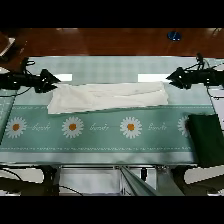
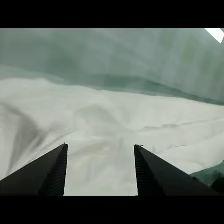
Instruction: Fold the shirts.
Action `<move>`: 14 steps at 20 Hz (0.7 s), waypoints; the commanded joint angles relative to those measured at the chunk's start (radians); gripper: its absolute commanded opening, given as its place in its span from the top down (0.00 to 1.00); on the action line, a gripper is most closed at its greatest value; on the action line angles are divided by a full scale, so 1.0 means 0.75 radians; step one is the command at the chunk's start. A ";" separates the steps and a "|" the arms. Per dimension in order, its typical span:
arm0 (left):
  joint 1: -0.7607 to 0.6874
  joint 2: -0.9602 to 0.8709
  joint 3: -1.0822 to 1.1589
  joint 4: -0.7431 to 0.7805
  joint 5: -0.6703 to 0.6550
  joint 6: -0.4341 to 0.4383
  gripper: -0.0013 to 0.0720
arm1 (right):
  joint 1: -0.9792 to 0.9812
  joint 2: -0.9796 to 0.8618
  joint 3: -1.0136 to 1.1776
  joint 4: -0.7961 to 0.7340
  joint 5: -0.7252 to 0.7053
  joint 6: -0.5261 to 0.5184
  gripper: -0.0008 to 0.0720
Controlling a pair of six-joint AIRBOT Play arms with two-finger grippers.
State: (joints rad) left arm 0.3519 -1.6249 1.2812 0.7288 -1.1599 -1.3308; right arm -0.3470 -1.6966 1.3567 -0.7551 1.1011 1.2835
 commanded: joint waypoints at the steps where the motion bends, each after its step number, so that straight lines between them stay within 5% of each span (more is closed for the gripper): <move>1: 0.148 0.140 -0.010 0.192 -0.008 -0.057 0.29 | -0.134 0.003 0.020 -0.113 0.117 0.081 0.43; 6: 0.044 0.519 -0.431 0.194 0.417 -0.037 0.29 | -0.053 -0.072 -0.062 -0.141 0.071 0.114 0.43; 13: -0.321 0.572 -0.534 0.191 0.515 0.064 0.29 | 0.140 -0.167 -0.061 -0.037 0.082 0.071 0.44; 14: -0.368 0.571 -0.534 0.191 0.544 0.073 0.29 | 0.165 -0.166 -0.060 -0.037 0.089 0.071 0.56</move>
State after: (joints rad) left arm 0.1726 -1.2076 0.8986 0.8700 -0.8200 -1.3178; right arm -0.2779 -1.8084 1.3128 -0.7929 1.1576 1.3502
